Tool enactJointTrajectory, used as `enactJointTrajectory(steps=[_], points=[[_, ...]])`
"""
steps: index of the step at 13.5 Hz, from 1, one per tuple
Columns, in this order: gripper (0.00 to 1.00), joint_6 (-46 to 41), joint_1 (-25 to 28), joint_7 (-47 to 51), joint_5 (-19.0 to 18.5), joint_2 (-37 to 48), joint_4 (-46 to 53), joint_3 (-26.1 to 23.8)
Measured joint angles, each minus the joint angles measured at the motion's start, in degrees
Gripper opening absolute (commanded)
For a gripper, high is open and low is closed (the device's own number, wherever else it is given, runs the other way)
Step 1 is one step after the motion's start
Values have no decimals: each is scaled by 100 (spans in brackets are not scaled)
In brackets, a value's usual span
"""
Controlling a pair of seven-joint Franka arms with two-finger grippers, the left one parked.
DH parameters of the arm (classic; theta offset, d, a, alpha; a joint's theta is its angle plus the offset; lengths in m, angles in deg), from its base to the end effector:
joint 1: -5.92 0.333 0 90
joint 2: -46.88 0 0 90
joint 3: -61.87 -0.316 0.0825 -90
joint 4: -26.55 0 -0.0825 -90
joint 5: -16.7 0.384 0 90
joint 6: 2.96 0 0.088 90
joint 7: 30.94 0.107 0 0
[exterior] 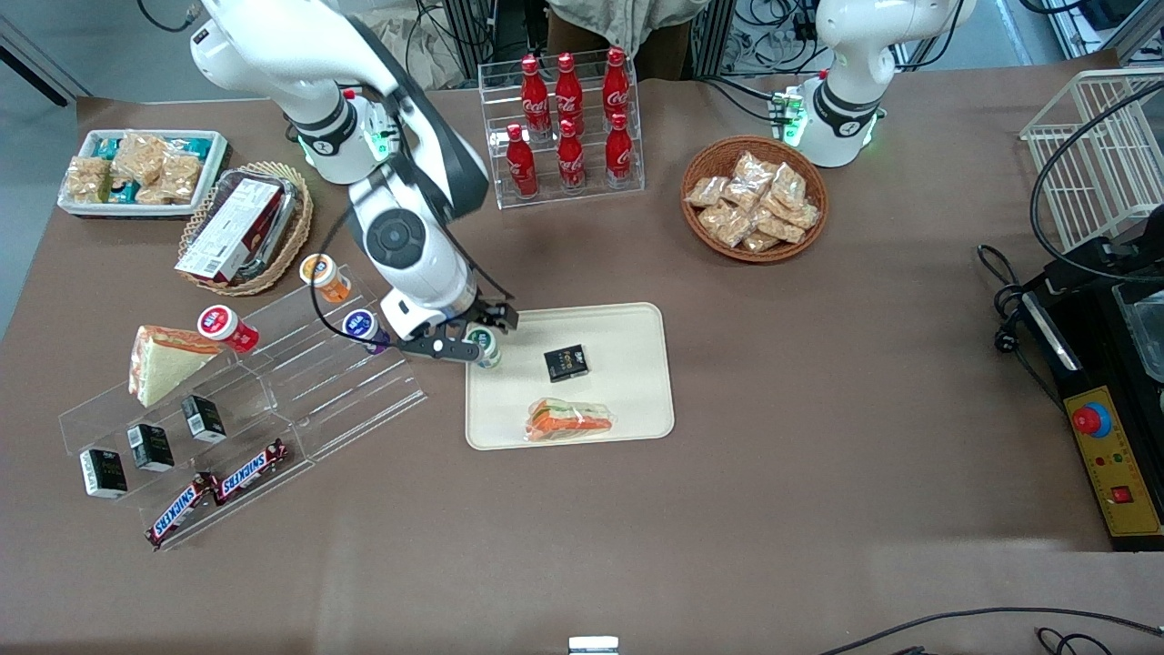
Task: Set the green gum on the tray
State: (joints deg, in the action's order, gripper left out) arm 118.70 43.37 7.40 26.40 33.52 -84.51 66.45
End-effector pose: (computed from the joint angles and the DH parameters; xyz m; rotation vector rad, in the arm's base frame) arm 0.4986 0.3334 0.3621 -3.0505 0.2847 0.1684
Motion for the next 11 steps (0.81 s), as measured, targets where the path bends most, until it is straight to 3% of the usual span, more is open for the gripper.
enactJointTrajectory(steps=[6,8,11], points=[[100,-2645,-127,-52,-24,1158,1659,3],[100,-3074,-557,-720,-114,1438,1903,-7],[100,-3332,-1707,-2550,-191,1712,1919,-2]])
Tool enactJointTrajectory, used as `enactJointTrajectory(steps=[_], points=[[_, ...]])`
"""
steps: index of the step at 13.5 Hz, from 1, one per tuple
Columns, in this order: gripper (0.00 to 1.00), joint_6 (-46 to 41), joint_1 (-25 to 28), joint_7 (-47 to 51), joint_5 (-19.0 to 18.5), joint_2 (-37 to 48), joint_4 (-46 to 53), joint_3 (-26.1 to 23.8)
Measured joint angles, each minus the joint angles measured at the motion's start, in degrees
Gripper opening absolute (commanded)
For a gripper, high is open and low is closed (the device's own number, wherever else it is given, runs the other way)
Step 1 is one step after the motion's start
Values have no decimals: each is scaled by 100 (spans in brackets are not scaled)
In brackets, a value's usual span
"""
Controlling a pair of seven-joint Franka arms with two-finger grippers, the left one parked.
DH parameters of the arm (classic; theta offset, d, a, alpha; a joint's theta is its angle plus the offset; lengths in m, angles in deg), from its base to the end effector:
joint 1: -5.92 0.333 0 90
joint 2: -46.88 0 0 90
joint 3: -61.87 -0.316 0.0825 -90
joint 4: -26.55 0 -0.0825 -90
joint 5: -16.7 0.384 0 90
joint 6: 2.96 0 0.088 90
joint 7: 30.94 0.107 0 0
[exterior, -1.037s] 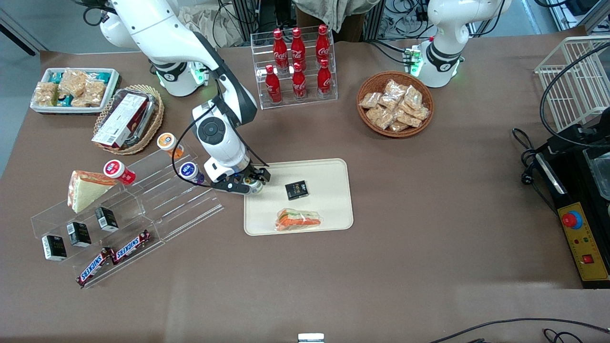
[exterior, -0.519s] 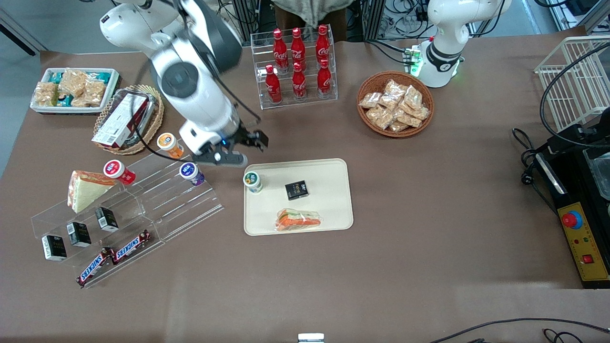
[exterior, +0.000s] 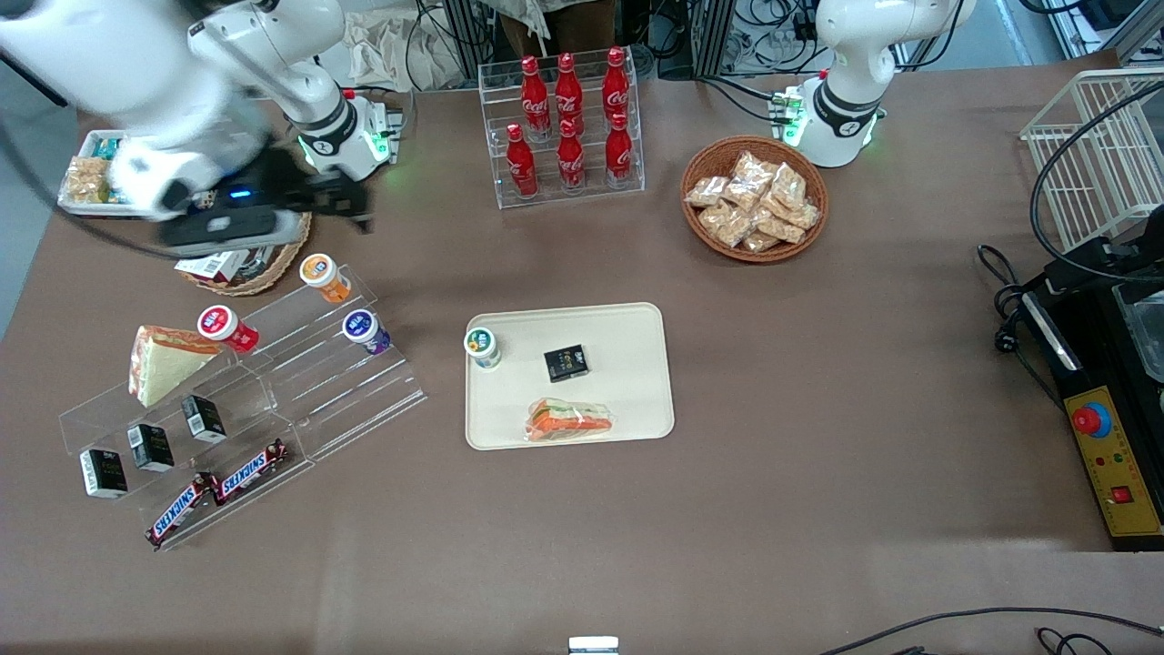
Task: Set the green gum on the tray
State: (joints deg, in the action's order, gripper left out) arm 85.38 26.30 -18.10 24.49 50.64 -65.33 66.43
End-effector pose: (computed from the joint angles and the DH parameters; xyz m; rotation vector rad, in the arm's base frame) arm 0.5074 0.1576 0.6431 -3.0024 -0.0846 0.0473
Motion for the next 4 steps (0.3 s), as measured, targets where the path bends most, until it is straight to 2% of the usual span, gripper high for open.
enactJointTrajectory(steps=[2,4], points=[[100,-71,-772,-1061,-51,5,0,25],[100,-104,-1188,-1365,-209,2,0,45]])
